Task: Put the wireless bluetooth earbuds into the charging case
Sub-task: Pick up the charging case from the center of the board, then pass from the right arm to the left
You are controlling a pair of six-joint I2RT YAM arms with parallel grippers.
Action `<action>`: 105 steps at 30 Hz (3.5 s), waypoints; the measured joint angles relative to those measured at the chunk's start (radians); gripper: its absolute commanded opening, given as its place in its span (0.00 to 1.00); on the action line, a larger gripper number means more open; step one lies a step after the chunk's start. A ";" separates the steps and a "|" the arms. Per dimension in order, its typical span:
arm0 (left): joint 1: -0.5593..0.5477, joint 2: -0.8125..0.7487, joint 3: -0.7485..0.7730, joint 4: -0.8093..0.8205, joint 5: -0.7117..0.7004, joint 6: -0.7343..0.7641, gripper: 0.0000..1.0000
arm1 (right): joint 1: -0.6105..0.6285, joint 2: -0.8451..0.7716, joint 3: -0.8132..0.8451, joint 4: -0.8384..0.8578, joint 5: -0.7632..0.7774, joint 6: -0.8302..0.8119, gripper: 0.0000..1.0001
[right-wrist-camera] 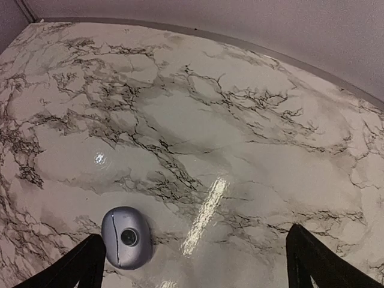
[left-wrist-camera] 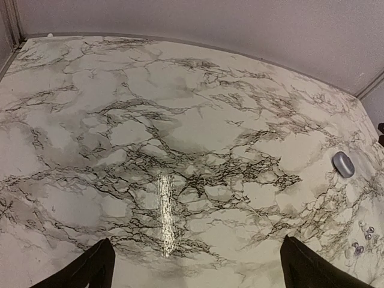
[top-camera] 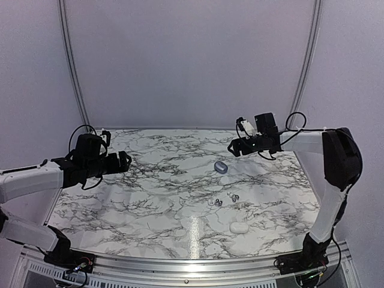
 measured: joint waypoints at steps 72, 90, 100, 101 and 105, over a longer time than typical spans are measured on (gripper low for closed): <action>-0.037 0.142 -0.020 0.272 0.381 -0.160 0.89 | 0.506 -0.006 -0.090 0.179 0.050 -0.244 0.32; -0.204 0.224 -0.066 0.549 0.426 -0.310 0.65 | 0.651 -0.019 -0.096 0.284 0.129 -0.325 0.31; -0.258 0.293 -0.055 0.599 0.430 -0.319 0.53 | 0.659 -0.027 -0.097 0.304 0.127 -0.314 0.31; -0.259 0.296 -0.048 0.599 0.431 -0.320 0.52 | 0.660 -0.029 -0.099 0.305 0.128 -0.313 0.31; -0.266 0.303 -0.031 0.605 0.430 -0.322 0.48 | 0.664 -0.035 -0.100 0.312 0.127 -0.312 0.31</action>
